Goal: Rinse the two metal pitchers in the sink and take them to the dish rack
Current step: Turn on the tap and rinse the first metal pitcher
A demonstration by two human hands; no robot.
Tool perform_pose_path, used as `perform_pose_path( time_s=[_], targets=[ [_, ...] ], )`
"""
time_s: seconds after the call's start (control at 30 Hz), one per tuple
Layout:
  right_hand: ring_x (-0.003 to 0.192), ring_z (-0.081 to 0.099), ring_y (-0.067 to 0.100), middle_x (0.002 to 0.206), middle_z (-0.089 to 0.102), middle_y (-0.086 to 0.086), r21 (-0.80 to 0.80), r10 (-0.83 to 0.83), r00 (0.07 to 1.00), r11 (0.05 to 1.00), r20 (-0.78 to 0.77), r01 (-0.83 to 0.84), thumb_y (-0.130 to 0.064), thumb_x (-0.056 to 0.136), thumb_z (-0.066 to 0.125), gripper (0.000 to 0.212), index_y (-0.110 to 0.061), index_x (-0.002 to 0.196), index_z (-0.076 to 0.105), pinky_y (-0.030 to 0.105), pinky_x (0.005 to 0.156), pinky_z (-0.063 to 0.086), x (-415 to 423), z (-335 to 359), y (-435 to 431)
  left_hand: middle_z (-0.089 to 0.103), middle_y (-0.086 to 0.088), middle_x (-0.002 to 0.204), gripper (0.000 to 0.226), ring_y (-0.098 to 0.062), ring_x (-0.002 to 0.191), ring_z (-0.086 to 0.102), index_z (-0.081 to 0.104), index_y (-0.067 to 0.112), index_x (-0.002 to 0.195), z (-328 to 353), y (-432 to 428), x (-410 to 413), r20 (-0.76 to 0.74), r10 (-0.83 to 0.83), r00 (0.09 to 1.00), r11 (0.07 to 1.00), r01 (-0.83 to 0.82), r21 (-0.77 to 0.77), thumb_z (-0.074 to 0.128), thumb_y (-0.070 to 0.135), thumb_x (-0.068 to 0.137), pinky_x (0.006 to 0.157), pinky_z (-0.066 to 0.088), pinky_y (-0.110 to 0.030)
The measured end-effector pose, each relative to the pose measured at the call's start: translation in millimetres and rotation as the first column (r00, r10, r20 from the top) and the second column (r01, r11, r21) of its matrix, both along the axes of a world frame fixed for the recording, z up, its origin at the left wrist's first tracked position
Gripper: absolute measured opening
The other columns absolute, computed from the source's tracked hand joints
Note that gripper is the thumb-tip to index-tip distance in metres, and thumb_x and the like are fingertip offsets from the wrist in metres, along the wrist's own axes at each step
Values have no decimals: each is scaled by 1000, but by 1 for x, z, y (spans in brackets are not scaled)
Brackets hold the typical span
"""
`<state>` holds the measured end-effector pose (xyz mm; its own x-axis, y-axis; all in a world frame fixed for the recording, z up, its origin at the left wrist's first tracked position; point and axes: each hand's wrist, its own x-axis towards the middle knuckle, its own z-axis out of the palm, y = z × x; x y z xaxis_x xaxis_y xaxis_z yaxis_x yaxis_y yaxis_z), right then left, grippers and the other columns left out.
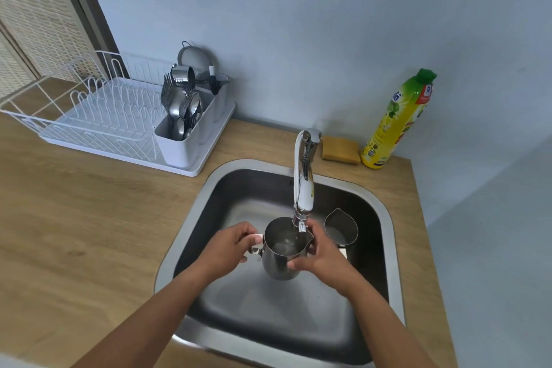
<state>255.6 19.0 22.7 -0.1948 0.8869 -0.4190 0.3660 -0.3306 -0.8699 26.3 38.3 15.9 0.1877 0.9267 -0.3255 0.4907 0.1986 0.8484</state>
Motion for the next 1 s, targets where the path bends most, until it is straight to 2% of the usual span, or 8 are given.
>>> perform_pose_path(
  time_s=[0.07,0.13,0.3,0.47,0.63,0.77,0.9,1.0],
  targets=[
    [120,57,20,130,59,-6,-37,46,998,998,48,-45,-24,62,86,81,-44,128,42,45,106,46,4,2,3,74,0,85,12,-16,82,71,68,17,88,1,2,-1,-34,-28,999,999,28,-16,61,26,93,68,62,-28],
    [115,59,15,128,60,-5,-65,81,995,995,62,-77,-22,68,85,75,-36,130,44,39,103,47,12,5,6,76,-1,87,11,-17,84,72,68,15,90,2,2,2,-9,-53,999,997,52,-58,61,23,93,65,60,-28],
    [126,50,19,134,53,-7,-57,25,998,998,52,-22,-14,72,82,77,-43,129,40,46,112,39,11,0,2,72,-5,88,12,-21,86,69,67,17,88,-3,1,9,-25,-41,999,999,40,-31,62,28,93,64,61,-27],
    [118,58,15,126,60,-8,-65,42,998,997,55,-38,-19,70,82,70,-39,126,47,45,107,46,19,-6,0,73,6,80,12,-11,78,70,67,16,90,-2,4,12,-51,-101,994,993,97,-72,57,23,94,65,61,-33],
    [120,54,18,129,56,-10,-36,-25,999,999,34,26,-16,68,84,75,-53,120,45,45,106,45,11,-14,0,70,2,85,12,-17,83,68,67,19,88,-2,6,11,-91,-53,994,998,50,-33,60,28,93,63,61,-28],
    [117,58,16,124,63,-7,-65,3,1000,998,10,-2,-16,68,83,70,-40,125,49,45,105,47,16,-16,2,73,4,81,14,-12,78,70,68,18,91,1,5,10,-104,-92,990,995,89,-36,57,25,94,65,62,-35],
    [119,57,17,125,62,-9,-32,-46,999,998,-11,46,-16,66,84,71,-50,118,50,45,105,47,10,-20,3,72,4,84,12,-12,82,69,67,25,85,-2,5,7,-91,-58,994,998,57,-12,60,30,93,63,63,-32],
    [118,58,18,125,63,-6,-49,-25,999,999,-21,24,-16,67,83,69,-46,119,50,45,105,48,11,-21,4,72,7,80,13,-9,78,69,67,26,85,-2,5,8,-108,-60,992,998,60,-5,59,31,93,62,62,-30]
  ],
)
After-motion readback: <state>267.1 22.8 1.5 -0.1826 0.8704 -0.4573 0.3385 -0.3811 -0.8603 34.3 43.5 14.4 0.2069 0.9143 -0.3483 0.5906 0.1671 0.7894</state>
